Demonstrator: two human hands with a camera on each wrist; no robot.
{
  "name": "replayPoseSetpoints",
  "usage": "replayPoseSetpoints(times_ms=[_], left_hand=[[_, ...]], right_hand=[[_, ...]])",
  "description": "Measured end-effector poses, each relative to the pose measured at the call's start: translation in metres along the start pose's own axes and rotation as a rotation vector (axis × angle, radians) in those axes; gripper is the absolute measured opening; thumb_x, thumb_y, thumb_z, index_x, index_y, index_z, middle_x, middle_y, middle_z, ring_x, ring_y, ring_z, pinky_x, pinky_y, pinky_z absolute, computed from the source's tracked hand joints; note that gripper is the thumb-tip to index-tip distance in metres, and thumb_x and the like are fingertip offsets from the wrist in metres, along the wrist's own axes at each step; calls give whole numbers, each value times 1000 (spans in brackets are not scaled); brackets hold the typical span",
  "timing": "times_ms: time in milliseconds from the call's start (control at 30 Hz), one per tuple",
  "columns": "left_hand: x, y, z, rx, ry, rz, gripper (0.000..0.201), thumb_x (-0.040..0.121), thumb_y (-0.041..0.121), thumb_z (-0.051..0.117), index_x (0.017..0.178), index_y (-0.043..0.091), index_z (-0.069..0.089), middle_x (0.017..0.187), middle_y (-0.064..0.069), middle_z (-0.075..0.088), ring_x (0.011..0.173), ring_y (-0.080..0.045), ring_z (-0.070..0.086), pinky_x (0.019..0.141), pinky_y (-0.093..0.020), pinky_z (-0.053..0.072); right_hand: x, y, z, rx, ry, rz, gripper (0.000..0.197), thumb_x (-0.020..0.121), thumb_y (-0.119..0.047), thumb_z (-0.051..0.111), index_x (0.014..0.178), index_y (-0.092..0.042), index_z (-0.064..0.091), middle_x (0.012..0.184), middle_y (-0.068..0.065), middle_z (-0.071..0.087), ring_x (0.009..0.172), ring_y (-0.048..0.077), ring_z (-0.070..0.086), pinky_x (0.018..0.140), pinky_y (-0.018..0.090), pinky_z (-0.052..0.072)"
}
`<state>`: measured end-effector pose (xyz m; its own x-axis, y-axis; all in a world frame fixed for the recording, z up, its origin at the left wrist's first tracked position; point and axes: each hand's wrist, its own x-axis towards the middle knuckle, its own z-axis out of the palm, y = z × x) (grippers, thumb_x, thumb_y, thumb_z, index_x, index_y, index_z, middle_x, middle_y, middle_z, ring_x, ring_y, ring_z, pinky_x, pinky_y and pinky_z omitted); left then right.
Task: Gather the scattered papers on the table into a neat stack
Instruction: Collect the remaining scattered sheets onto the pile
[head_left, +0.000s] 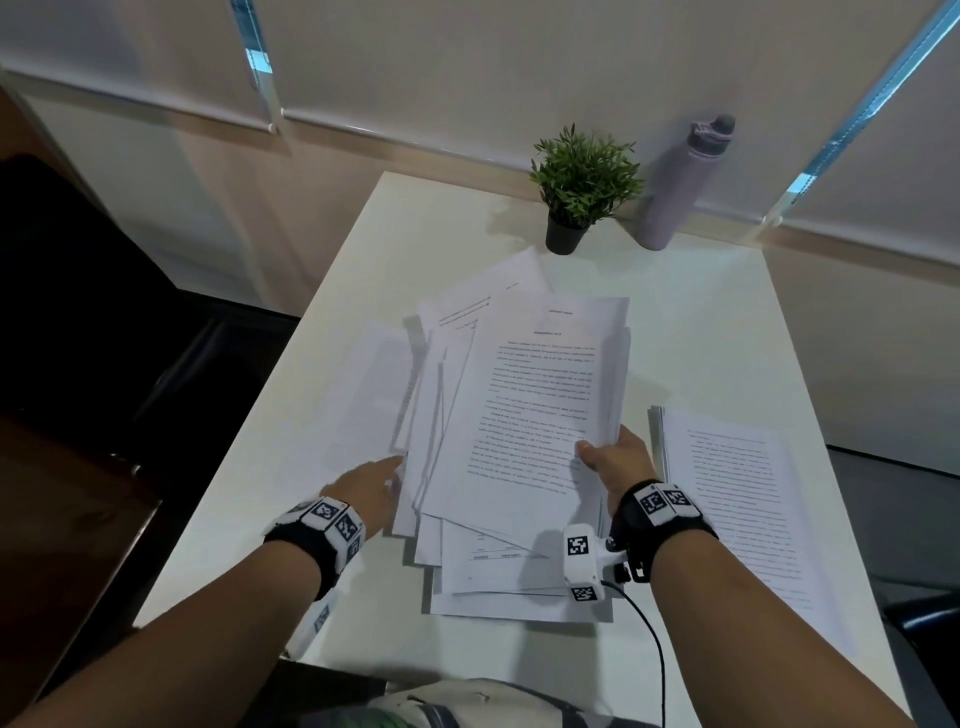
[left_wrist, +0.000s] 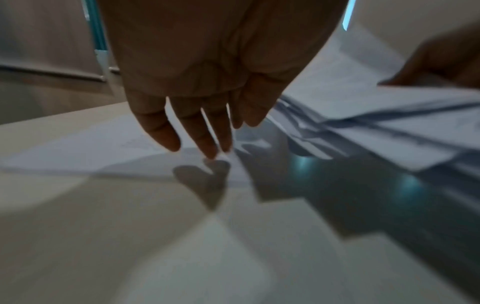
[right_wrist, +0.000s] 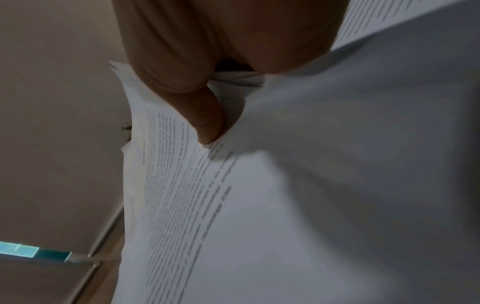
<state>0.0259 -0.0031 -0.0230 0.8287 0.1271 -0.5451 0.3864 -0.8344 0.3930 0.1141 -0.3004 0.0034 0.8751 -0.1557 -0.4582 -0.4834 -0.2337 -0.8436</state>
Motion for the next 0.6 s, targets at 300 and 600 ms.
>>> replayPoseSetpoints(times_ms=[300, 600], left_hand=[[4, -35, -28, -414, 385, -478, 49, 94, 35, 39, 136, 9, 41, 145, -18, 34, 129, -40, 37, 106, -48, 32], [6, -45, -20, -508, 153, -465, 76, 89, 54, 45, 145, 6, 27, 152, -14, 30, 137, -33, 34, 111, -42, 29]], right_hand=[[-8, 10, 63, -96, -139, 29, 35, 84, -1, 62, 119, -3, 60, 108, 12, 65, 97, 28, 61, 91, 37, 50], [-1, 8, 96, -315, -254, -98, 38, 88, -12, 57, 126, -11, 51, 118, 6, 58, 109, 24, 57, 99, 36, 47]])
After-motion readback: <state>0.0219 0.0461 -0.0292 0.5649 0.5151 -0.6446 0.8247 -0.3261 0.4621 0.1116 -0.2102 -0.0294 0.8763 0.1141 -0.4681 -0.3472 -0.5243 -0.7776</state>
